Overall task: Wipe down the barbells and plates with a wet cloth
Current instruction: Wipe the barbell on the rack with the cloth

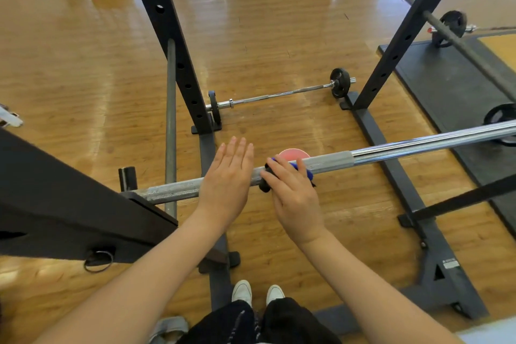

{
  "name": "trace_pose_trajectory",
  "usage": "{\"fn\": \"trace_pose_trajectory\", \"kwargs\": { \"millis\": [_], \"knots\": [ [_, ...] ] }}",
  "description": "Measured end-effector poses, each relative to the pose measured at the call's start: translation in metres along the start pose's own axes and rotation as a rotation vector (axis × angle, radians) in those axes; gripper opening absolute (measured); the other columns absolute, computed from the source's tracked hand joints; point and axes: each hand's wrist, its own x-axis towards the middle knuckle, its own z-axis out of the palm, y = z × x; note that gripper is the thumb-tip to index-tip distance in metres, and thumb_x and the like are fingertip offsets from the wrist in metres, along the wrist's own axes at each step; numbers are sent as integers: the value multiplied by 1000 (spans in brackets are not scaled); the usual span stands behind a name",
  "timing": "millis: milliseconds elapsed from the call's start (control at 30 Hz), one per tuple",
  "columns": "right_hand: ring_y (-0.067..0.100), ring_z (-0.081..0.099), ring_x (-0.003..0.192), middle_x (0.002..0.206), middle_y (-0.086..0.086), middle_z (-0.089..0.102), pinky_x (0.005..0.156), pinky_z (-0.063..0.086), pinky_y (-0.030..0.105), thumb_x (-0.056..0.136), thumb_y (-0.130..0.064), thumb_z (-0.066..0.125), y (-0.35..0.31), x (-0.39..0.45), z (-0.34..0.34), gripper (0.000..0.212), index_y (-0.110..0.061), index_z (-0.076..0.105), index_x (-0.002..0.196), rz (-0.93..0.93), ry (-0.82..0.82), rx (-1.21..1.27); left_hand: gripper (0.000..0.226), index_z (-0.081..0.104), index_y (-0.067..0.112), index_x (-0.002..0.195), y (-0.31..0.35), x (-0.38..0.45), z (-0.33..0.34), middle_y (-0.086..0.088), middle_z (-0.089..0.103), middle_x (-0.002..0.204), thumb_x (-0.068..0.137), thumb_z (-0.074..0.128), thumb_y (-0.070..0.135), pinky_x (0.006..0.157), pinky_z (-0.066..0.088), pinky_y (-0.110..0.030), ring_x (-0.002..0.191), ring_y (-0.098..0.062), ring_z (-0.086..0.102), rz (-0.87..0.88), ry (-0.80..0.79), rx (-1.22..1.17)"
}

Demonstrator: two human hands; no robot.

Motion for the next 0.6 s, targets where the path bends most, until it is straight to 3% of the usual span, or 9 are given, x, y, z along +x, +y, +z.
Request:
{"fn": "trace_pose_trajectory", "kwargs": {
  "millis": [133,300,400,600],
  "knots": [
    [22,53,116,118,13,65,115,19,40,88,-5,51,26,-3,-21,27,-4,69,107,-46,-38,-32,64,54,-6,125,0,0,1,-24,57,127,65,76,-5,104,30,-48,120,-37,53,8,-13,13],
    [19,53,117,120,8,62,116,19,37,83,4,53,66,-12,-56,30,-3,69,108,236,76,-31,63,59,-4,121,0,-1,-2,-22,62,120,63,82,-2,102,30,-46,114,-35,59,-11,-37,-13],
    [20,54,116,117,14,65,115,19,36,87,-5,52,62,-11,-53,27,-2,70,107,340,105,-47,61,61,-5,118,2,-1,-5,-25,62,117,60,81,-5,100,32,-46,112,-37,60,-22,-65,-30],
    [22,52,116,118,15,65,112,22,40,83,-4,53,-3,-3,-7,29,-3,71,105,140,-3,40,58,52,-5,128,2,1,-8,-27,53,130,72,64,-1,105,28,-49,123,-38,50,-3,-66,18]
  ]
}}
